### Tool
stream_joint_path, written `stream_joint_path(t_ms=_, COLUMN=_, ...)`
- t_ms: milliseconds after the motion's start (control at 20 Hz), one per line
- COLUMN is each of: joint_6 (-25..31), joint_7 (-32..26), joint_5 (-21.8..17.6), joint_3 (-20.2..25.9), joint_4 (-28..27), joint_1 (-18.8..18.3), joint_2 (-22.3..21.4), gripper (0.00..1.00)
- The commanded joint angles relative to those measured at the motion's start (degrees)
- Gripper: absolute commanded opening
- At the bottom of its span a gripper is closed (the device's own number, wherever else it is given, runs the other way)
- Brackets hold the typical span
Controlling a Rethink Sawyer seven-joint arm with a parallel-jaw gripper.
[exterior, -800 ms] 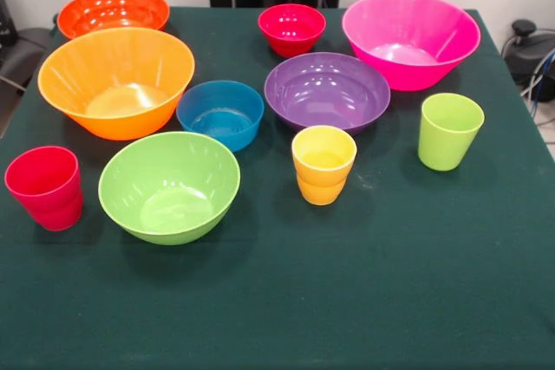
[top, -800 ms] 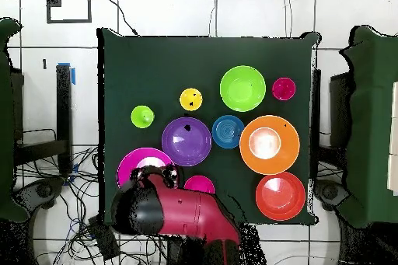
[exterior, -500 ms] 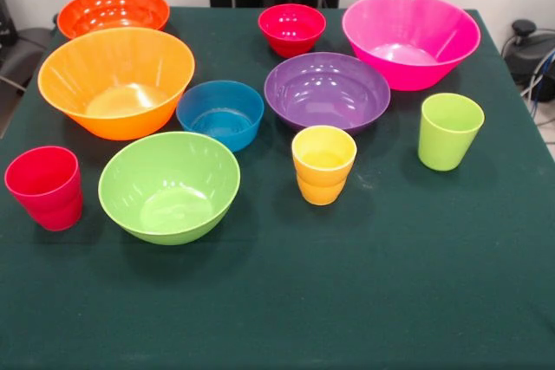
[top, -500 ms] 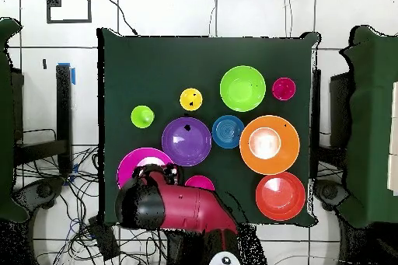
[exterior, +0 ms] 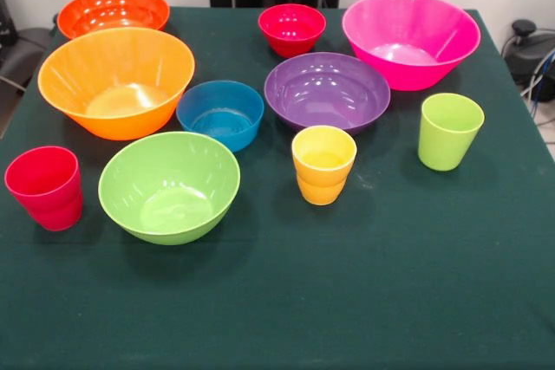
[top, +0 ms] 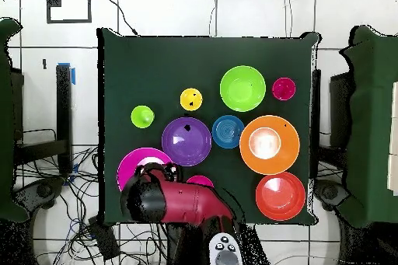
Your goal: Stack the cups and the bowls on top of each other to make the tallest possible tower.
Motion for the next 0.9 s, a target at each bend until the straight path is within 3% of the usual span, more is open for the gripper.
stream_joint_path(t_ms=50, joint_6=-3.2, joint_7=5.5, joint_5=-3.9, joint_3=4.4, joint_4=-0.5, joint_1=-2.1, joint_2=5.7, gripper=1.00)
stream_joint_path(t_ms=250, joint_6=-3.1, joint_7=4.7, joint_5=-4.6, joint_3=4.6, joint_4=-1.4, joint_1=-3.2, joint_2=6.6, gripper=1.00)
stream_joint_path(t_ms=700, joint_6=0.6, joint_7=3.8, joint_5=-5.4, joint_3=5.4, joint_4=-1.1, joint_1=-5.3, joint_2=3.8, gripper=1.00)
stream_joint_path(t_ms=900, joint_6=0.0, joint_7=2.6, joint_5=-6.8, joint_3=5.6, joint_4=-2.7, joint_1=-6.9, joint_2=6.1, gripper=1.00)
